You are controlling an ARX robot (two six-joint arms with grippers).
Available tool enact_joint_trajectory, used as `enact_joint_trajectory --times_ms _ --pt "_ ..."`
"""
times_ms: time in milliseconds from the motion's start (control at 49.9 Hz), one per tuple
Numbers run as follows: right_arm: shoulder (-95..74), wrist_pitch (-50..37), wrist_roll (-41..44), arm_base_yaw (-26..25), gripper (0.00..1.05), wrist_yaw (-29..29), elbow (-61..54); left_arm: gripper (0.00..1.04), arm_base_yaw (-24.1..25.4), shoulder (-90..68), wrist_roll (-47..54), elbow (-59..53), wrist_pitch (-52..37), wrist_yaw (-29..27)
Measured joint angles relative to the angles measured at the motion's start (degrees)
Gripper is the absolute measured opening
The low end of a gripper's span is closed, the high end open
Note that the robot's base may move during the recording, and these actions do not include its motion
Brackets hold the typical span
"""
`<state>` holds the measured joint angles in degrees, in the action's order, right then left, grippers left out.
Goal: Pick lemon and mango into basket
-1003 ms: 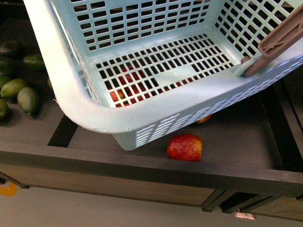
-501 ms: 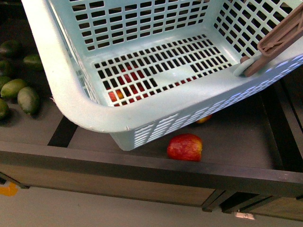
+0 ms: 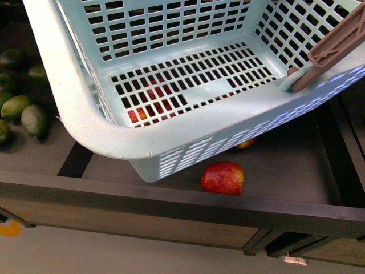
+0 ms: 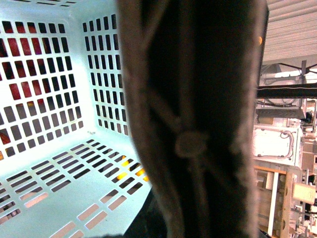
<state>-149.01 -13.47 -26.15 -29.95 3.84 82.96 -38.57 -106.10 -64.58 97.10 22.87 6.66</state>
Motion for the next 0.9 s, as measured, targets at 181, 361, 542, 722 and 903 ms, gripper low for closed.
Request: enact_joint_trajectory --times_ms 181,361,542,722,903 --pt "-0.98 0.68 -0.02 0.02 0.96 0.02 1.55 0.04 0.00 0.00 0.00 0.00 0.00 0.02" --pt "-1.40 1.27 -0.09 0.04 0.90 -0.09 2.49 0.04 0.00 0.00 0.00 0.00 0.00 0.04" --pt "-1.38 1.05 -0.35 0.11 0.64 -1.60 1.88 0.04 0.00 0.00 0.00 0.00 0.00 0.02" --pt "0.09 -0.46 -0.35 -0.17 0.62 -3.21 -0.98 0.04 0.00 0.00 0.00 0.00 0.00 0.02" --pt "5.64 -4.09 0.02 -1.51 0.61 -8.24 -8.37 0.04 0.00 0.00 -0.02 0.00 0.00 0.11"
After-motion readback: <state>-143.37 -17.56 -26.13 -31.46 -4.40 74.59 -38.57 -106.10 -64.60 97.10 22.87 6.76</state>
